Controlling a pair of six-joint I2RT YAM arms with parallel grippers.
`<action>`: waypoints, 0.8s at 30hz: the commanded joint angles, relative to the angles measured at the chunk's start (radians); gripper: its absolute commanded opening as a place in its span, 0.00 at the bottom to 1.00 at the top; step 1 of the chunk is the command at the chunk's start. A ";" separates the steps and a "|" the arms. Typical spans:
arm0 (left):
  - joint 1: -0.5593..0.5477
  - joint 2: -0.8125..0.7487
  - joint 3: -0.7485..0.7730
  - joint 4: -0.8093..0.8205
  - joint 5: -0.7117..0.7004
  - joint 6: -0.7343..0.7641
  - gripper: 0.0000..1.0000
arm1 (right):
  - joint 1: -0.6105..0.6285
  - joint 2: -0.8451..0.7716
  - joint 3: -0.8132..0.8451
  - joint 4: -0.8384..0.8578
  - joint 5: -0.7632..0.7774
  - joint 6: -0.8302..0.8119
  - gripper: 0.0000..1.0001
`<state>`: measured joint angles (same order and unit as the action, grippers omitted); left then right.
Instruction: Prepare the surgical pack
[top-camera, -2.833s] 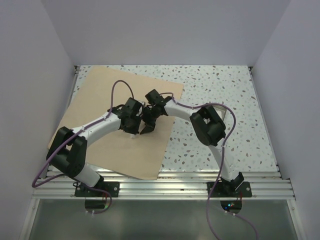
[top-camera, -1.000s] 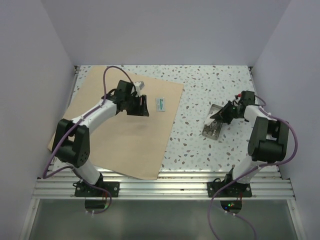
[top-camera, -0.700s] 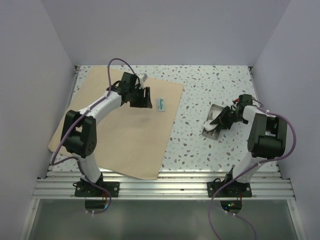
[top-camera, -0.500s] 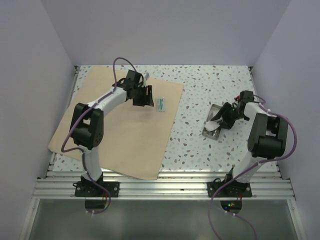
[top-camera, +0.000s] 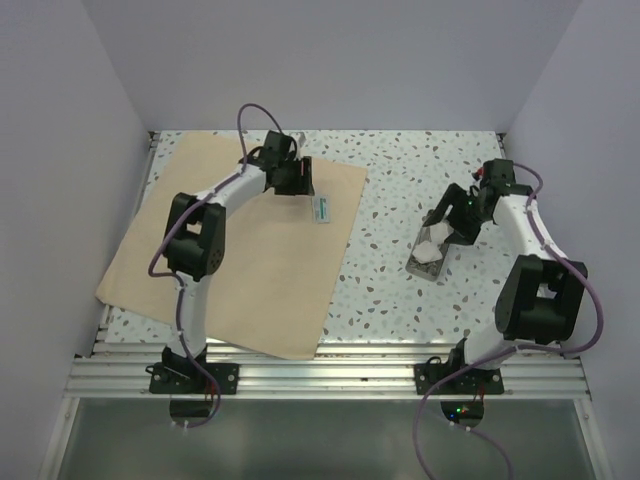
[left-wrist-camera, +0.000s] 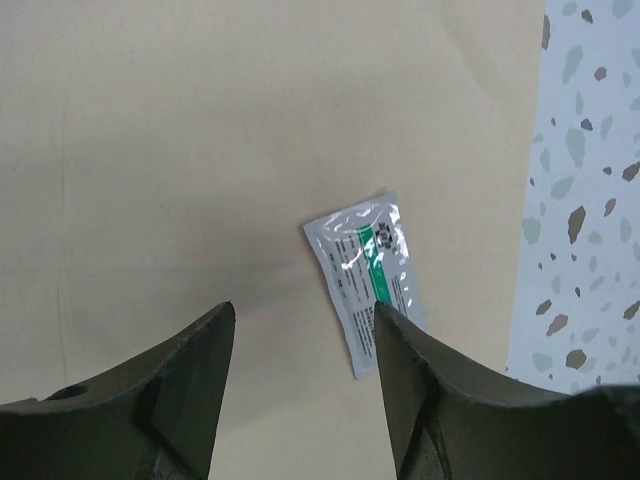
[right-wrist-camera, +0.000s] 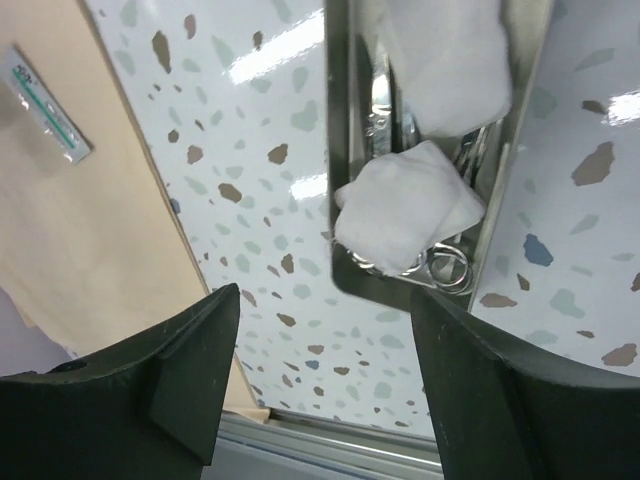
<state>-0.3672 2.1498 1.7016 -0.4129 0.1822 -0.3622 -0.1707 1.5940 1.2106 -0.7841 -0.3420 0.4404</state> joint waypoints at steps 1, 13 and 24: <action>-0.001 0.079 0.115 0.027 0.019 0.025 0.61 | 0.056 -0.046 0.023 -0.057 -0.020 0.011 0.73; -0.219 0.171 0.265 -0.210 -0.504 -0.190 0.59 | 0.203 -0.028 0.055 -0.055 -0.006 0.047 0.74; -0.252 0.217 0.336 -0.311 -0.622 -0.299 0.65 | 0.220 -0.066 -0.016 -0.055 -0.046 0.020 0.74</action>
<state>-0.6228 2.3661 1.9900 -0.6827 -0.3393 -0.6109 0.0502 1.5654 1.2091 -0.8234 -0.3580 0.4698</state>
